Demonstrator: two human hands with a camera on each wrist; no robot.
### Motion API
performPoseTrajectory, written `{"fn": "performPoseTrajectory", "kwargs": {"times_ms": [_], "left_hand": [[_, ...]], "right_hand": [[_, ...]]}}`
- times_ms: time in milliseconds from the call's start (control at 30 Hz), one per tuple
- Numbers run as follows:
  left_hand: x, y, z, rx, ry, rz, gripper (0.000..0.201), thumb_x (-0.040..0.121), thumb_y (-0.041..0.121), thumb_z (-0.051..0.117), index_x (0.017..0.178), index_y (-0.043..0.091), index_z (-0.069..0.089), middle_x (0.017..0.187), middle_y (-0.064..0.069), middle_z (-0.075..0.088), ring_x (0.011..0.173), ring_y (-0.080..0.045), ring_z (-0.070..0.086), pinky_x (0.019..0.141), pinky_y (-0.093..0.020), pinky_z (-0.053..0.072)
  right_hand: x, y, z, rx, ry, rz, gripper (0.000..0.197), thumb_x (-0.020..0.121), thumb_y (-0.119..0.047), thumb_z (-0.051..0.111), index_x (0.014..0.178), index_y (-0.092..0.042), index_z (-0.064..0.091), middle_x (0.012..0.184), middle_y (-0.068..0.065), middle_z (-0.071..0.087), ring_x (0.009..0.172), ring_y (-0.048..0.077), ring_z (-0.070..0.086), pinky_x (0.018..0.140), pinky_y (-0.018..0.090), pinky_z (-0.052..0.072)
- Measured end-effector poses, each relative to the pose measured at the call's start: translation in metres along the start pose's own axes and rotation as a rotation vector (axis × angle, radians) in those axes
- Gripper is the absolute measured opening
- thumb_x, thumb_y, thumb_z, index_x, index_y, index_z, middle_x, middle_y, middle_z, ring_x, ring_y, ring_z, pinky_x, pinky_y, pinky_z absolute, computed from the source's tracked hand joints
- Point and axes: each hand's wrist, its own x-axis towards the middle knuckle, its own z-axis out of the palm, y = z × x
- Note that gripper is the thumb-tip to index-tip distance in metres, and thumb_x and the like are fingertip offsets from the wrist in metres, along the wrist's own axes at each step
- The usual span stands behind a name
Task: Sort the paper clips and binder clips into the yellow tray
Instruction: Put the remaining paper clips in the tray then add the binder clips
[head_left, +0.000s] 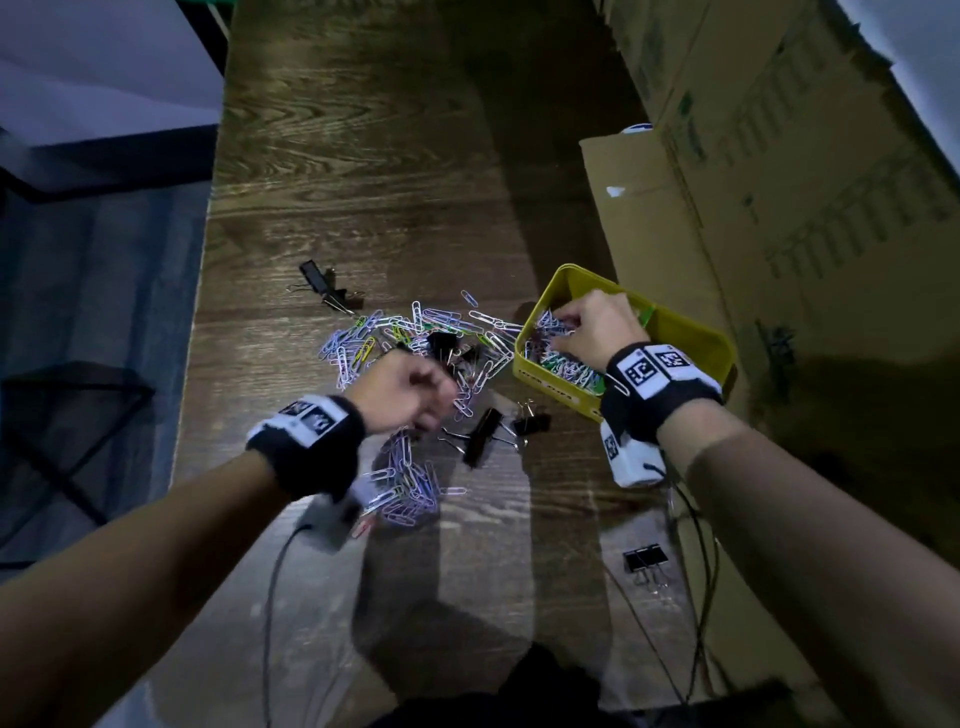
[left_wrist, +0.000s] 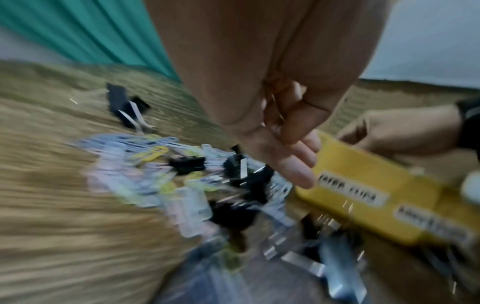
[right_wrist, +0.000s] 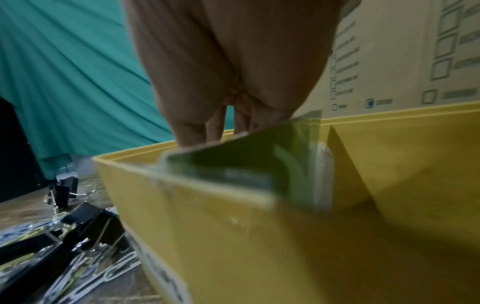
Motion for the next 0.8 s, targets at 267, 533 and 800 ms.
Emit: {"fn": "performPoseTrajectory", "kwargs": {"times_ms": [267,533,800], "left_hand": [[-0.069,-0.105,-0.050,0.760,-0.555,-0.404,0.029,0.070,0.000,0.042,0.057,0.018,0.061,0.056,-0.002,0.060,0.045,-0.011,0.057,0.043,-0.019,0.049],[-0.043,-0.094,-0.004,0.897,-0.336,-0.132,0.017,0.069,0.008,0.051,0.073,0.013,0.067,0.071,-0.008,0.066,0.069,-0.023,0.060,0.058,-0.023,0.041],[-0.040,-0.105,-0.026,0.770,0.223,0.095,0.053,0.072,0.027,0.062,0.122,0.032,0.046,0.115,-0.004,0.052,0.101,-0.029,0.056,0.079,-0.040,0.051]], "right_hand": [[-0.063,-0.041,0.033,0.202,0.122,-0.324,0.020,0.086,-0.030,0.066,0.103,-0.021,0.070,0.092,-0.004,0.063,0.079,0.005,0.058,0.076,0.026,0.049],[-0.106,-0.040,0.141,-0.236,-0.671,-0.307,0.027,0.080,-0.041,0.069,0.086,-0.015,0.074,0.092,0.003,0.073,0.089,0.022,0.066,0.079,0.026,0.049],[-0.124,-0.043,0.163,-0.122,-0.252,-0.196,0.071,0.075,-0.054,0.070,0.126,-0.016,0.038,0.126,0.011,0.044,0.110,0.030,0.053,0.090,0.039,0.048]]}}
